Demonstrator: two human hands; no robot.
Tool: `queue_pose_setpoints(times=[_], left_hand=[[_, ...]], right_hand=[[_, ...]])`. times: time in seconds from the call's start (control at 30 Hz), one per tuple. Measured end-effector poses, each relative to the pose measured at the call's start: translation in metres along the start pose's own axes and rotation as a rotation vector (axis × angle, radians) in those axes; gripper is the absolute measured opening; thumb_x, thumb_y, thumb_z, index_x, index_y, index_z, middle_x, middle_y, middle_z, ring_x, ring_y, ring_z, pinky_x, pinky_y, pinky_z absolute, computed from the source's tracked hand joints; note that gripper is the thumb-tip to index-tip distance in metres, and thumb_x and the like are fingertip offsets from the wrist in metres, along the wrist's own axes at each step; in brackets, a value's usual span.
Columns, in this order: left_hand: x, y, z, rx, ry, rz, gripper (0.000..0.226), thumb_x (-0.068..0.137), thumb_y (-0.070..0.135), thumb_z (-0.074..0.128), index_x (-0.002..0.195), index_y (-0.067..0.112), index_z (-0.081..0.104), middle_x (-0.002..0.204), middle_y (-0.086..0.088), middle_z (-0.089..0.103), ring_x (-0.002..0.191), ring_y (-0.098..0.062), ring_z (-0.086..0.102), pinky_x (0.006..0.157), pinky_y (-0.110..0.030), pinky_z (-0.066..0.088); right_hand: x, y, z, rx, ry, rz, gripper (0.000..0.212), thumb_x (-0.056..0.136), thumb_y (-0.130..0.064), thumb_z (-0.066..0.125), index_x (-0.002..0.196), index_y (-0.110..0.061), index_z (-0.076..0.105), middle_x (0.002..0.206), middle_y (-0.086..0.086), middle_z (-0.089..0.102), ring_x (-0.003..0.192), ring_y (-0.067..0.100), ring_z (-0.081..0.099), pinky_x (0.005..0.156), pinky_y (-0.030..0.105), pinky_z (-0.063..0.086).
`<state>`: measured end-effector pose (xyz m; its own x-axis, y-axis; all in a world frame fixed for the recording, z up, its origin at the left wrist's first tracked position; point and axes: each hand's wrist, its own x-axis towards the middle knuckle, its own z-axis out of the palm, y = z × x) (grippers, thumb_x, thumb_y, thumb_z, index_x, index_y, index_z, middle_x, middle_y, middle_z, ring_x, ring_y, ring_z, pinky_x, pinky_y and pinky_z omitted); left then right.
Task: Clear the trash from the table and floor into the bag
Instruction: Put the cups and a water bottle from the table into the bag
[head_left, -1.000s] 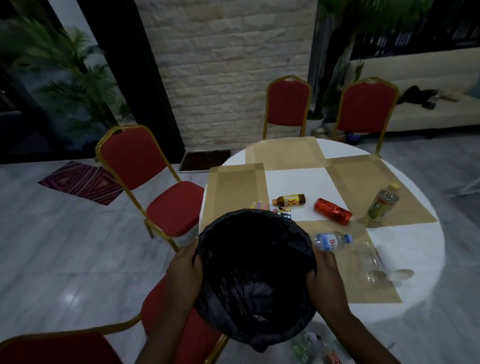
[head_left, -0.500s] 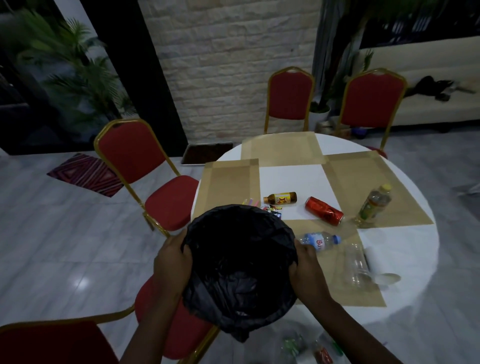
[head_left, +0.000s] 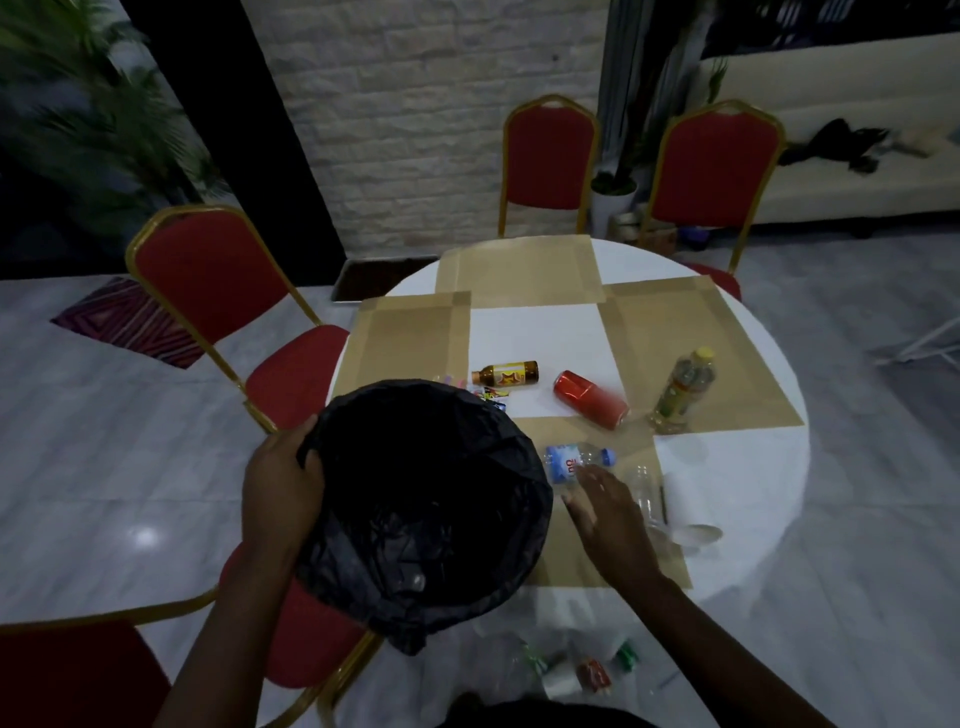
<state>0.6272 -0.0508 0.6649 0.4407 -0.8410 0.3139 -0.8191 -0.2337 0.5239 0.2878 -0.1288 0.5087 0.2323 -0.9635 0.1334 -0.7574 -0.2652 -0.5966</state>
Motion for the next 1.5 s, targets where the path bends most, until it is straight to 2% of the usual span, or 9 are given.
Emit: queue_pose_setpoints(times=[0.13, 0.33, 0.57, 0.87, 1.03, 1.17, 1.27, 1.37, 1.5], left_hand=[[0.001, 0.014, 0.005, 0.026, 0.01, 0.014, 0.046, 0.087, -0.008, 0.049, 0.13, 0.008, 0.055, 0.108, -0.02, 0.063, 0.095, -0.027, 0.057, 0.085, -0.028, 0.041], [0.001, 0.027, 0.009, 0.054, 0.024, 0.004, 0.046, 0.086, -0.007, 0.05, 0.128, 0.009, 0.056, 0.111, -0.021, 0.062, 0.099, -0.03, 0.058, 0.084, -0.027, 0.04], [-0.001, 0.031, 0.011, 0.07, 0.023, -0.003, 0.046, 0.087, -0.007, 0.05, 0.129, 0.01, 0.056, 0.109, -0.019, 0.063, 0.096, -0.028, 0.058, 0.082, -0.028, 0.042], [-0.003, 0.033, 0.011, 0.036, 0.042, 0.055, 0.052, 0.081, -0.014, 0.05, 0.124, 0.012, 0.06, 0.092, -0.013, 0.065, 0.081, -0.018, 0.055, 0.073, -0.028, 0.045], [0.0, 0.027, 0.016, 0.049, 0.04, 0.051, 0.052, 0.08, -0.012, 0.048, 0.123, 0.014, 0.061, 0.097, -0.011, 0.066, 0.087, -0.024, 0.059, 0.077, -0.03, 0.049], [-0.002, 0.031, 0.015, 0.004, 0.006, 0.079, 0.047, 0.083, -0.01, 0.044, 0.118, 0.014, 0.063, 0.094, -0.005, 0.066, 0.083, -0.017, 0.059, 0.073, -0.022, 0.045], [-0.005, 0.035, 0.011, -0.066, -0.01, 0.113, 0.038, 0.091, -0.002, 0.044, 0.12, 0.014, 0.062, 0.107, 0.004, 0.065, 0.093, -0.006, 0.057, 0.08, -0.009, 0.039], [-0.006, 0.035, 0.009, -0.093, -0.031, 0.128, 0.038, 0.093, -0.001, 0.044, 0.125, 0.013, 0.058, 0.118, 0.009, 0.057, 0.103, -0.002, 0.053, 0.089, 0.002, 0.03], [-0.005, 0.027, 0.014, -0.098, -0.101, 0.149, 0.04, 0.095, 0.003, 0.043, 0.131, 0.016, 0.053, 0.125, 0.002, 0.061, 0.108, -0.007, 0.056, 0.097, -0.021, 0.043]], right_hand=[[-0.003, 0.062, 0.003, -0.35, -0.165, 0.072, 0.074, 0.069, -0.034, 0.08, 0.134, -0.017, 0.05, 0.14, 0.018, 0.047, 0.126, 0.041, 0.046, 0.093, 0.054, 0.046], [-0.008, 0.1, 0.01, -0.438, -0.351, 0.132, 0.067, 0.078, -0.017, 0.074, 0.138, -0.016, 0.045, 0.149, 0.022, 0.032, 0.133, 0.046, 0.033, 0.099, 0.056, 0.043], [-0.006, 0.089, 0.002, -0.243, -0.188, 0.064, 0.055, 0.083, 0.012, 0.053, 0.133, -0.01, 0.05, 0.142, 0.019, 0.045, 0.127, 0.037, 0.046, 0.102, 0.048, 0.042], [0.026, -0.042, -0.065, 0.341, 0.239, -0.144, 0.039, 0.096, -0.008, 0.04, 0.134, -0.013, 0.051, 0.136, -0.005, 0.05, 0.126, 0.005, 0.045, 0.107, 0.019, 0.033], [0.027, -0.11, -0.032, 0.312, -0.255, -0.446, 0.044, 0.09, -0.02, 0.041, 0.132, -0.012, 0.054, 0.135, 0.003, 0.055, 0.123, 0.01, 0.049, 0.105, 0.017, 0.033], [0.038, -0.129, 0.019, -0.017, -0.659, -0.348, 0.035, 0.092, -0.013, 0.048, 0.126, -0.02, 0.057, 0.123, 0.008, 0.063, 0.112, 0.026, 0.059, 0.091, 0.032, 0.046], [0.042, -0.142, 0.045, -0.255, -0.839, -0.317, 0.024, 0.092, -0.006, 0.048, 0.111, -0.004, 0.061, 0.098, 0.02, 0.063, 0.094, 0.036, 0.062, 0.065, 0.033, 0.044], [0.042, -0.151, 0.056, -0.317, -0.968, -0.263, 0.023, 0.093, -0.006, 0.048, 0.113, -0.004, 0.059, 0.115, 0.02, 0.06, 0.102, 0.037, 0.059, 0.081, 0.04, 0.047], [0.044, -0.151, 0.05, -0.312, -1.027, -0.305, 0.03, 0.093, -0.007, 0.047, 0.121, -0.004, 0.055, 0.117, 0.018, 0.058, 0.11, 0.035, 0.056, 0.077, 0.035, 0.04]])
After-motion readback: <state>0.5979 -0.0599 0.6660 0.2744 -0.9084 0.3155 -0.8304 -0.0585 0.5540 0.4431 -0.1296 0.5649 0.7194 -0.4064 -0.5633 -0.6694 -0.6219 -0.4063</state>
